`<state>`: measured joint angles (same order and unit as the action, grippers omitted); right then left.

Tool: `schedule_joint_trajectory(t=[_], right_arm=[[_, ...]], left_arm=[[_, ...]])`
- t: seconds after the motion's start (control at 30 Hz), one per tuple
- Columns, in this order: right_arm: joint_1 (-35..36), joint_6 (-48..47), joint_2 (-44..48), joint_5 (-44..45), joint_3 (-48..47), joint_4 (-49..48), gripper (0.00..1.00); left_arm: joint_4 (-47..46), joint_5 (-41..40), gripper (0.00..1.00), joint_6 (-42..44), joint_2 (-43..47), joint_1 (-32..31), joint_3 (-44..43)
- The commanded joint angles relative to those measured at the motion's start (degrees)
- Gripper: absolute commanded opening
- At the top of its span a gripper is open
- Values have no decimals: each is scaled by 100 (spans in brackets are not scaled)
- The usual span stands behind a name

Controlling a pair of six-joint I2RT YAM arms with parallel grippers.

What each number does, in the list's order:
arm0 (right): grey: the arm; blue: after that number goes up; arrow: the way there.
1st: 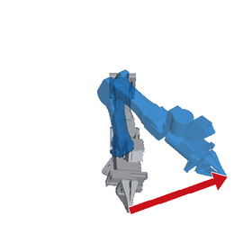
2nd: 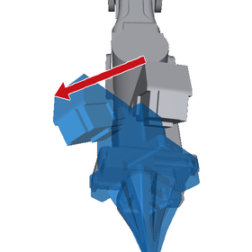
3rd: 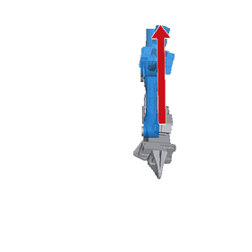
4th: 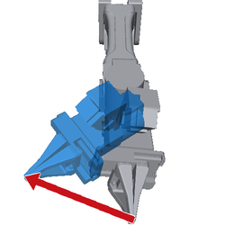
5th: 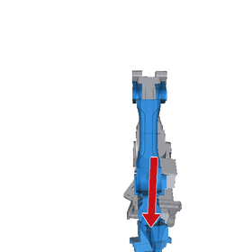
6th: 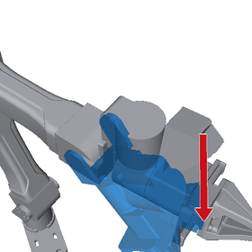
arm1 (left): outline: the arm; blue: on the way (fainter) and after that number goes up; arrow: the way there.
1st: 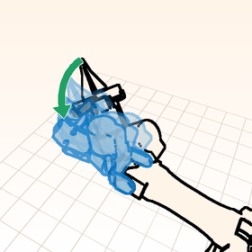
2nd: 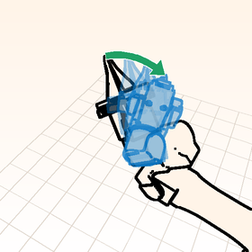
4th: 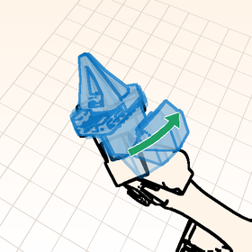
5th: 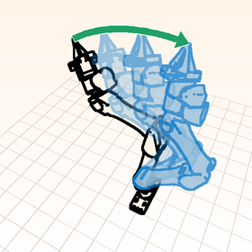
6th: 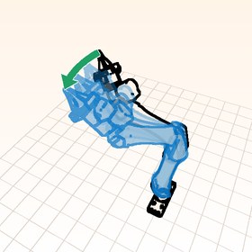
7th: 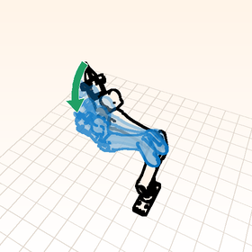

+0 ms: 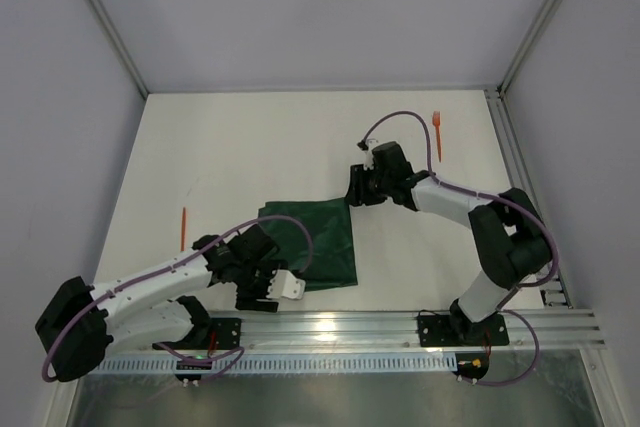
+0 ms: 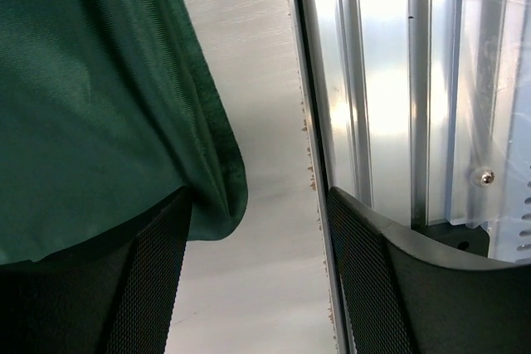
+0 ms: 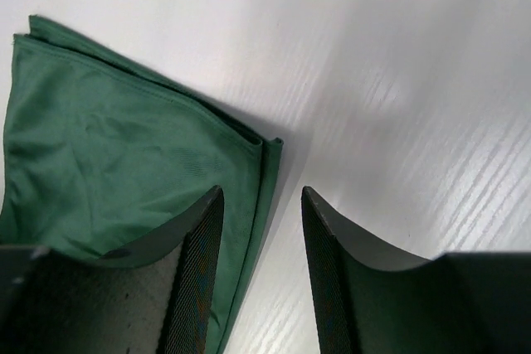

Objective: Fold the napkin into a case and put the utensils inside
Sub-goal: Pick up the lower triangle-folded napkin from the center of the board.

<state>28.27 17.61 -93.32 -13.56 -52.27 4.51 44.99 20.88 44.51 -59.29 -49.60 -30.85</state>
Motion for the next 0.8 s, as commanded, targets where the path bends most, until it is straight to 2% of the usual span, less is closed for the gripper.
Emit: schedule_joint_trajectory(t=[0.0,0.23,0.33,0.47,0.53,0.67,0.77], right_arm=[[-32,366,-335,82,-327,-372,47],[-67,709,-925,-50,-301,-590,44],[-146,832,-986,-59,-214,-609,25],[-339,1139,-952,-41,-3,-898,15],[-462,1402,-943,37,76,-1048,14],[-612,1500,-1013,257,-116,-1032,14],[-656,1474,-1206,223,-415,-909,15]], left_arm=[[-104,118,69,251,-170,-128,0],[-455,-418,65,313,-751,-208,-35],[-780,-936,62,260,-699,-208,9],[-1254,-1613,57,374,-681,-208,158],[-1579,-1946,56,453,-786,-208,272],[-2011,-2036,57,567,-918,-208,256],[-1890,-1904,59,716,-1085,-190,45]])
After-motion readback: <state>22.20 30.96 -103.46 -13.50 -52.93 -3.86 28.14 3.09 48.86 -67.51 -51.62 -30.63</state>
